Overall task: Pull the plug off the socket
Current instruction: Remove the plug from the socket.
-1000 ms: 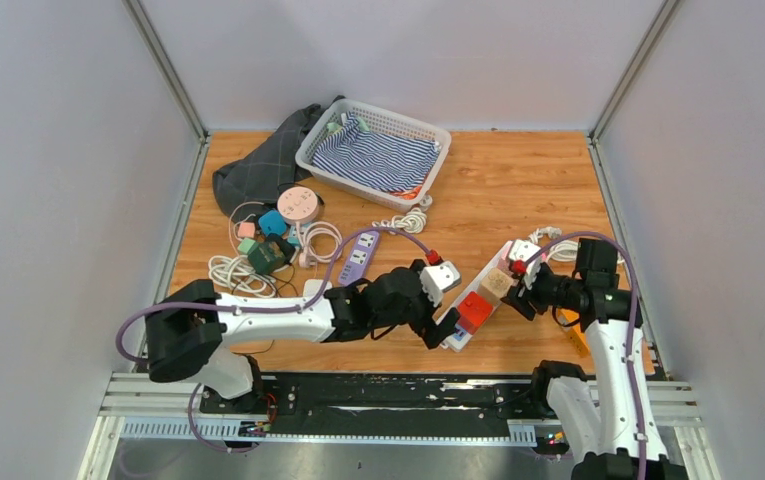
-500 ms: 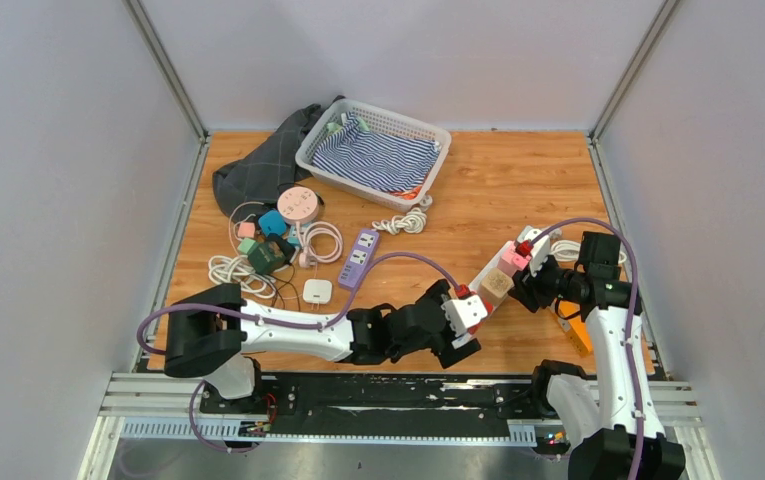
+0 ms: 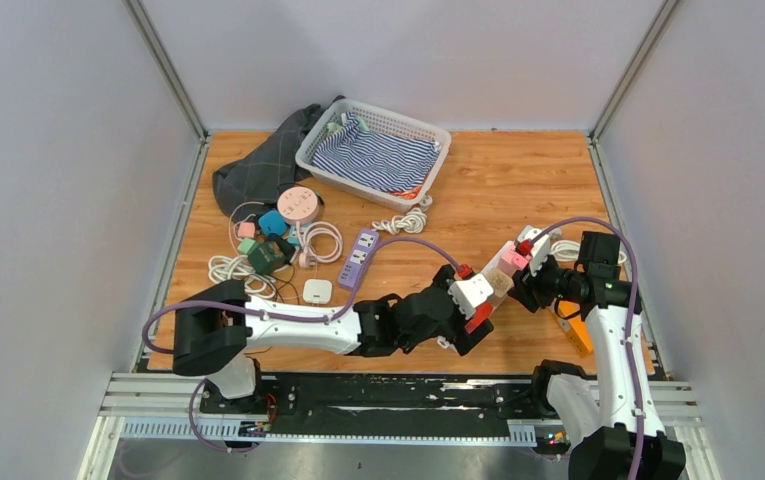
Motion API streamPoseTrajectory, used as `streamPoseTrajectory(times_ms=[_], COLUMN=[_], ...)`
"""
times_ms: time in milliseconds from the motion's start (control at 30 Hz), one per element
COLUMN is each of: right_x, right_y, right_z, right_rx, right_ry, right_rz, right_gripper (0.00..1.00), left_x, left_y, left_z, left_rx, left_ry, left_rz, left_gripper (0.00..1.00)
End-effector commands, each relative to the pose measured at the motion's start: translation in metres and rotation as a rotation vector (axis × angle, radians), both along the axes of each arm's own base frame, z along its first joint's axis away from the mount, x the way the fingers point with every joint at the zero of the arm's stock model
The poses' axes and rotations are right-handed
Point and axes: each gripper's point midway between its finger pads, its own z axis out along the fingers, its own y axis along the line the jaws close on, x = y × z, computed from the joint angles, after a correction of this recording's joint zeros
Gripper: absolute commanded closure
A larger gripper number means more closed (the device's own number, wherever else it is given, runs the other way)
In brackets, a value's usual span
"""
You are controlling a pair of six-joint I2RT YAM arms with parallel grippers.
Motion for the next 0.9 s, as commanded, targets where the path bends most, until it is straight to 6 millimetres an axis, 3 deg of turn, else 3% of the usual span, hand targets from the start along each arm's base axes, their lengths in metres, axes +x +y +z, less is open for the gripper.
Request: streamPoseTrajectory(times_ms=[0, 300, 700, 867], right_x=[0.001, 0.0, 0.0, 0.0], right_y=[0.0, 0.001, 0.002, 0.003], right_z=[0.008, 0.006, 0.004, 0.004], right_rx=[0.017, 0.019, 0.022, 0.024], right_ry=[-0.01, -0.01, -0.006, -0.006], right_rz=[-0.005, 0.002, 0.009, 0.012], right_gripper=[0.47, 0.47, 0.47, 0.47], left_x=[0.01, 0.031, 0.024, 0.031], left_y=[-0.007, -0.004, -0.02, -0.021], left_z=[-0.017, -0.037, -0.05, -0.054], left_rx=[0.019, 0.008, -0.005, 0.004], left_ry=[0.02, 0.068, 0.139, 0.123], left_rz=[0.047, 0.235, 0.22, 0.254], left_gripper=[0.01, 0.05, 0.07, 0.08])
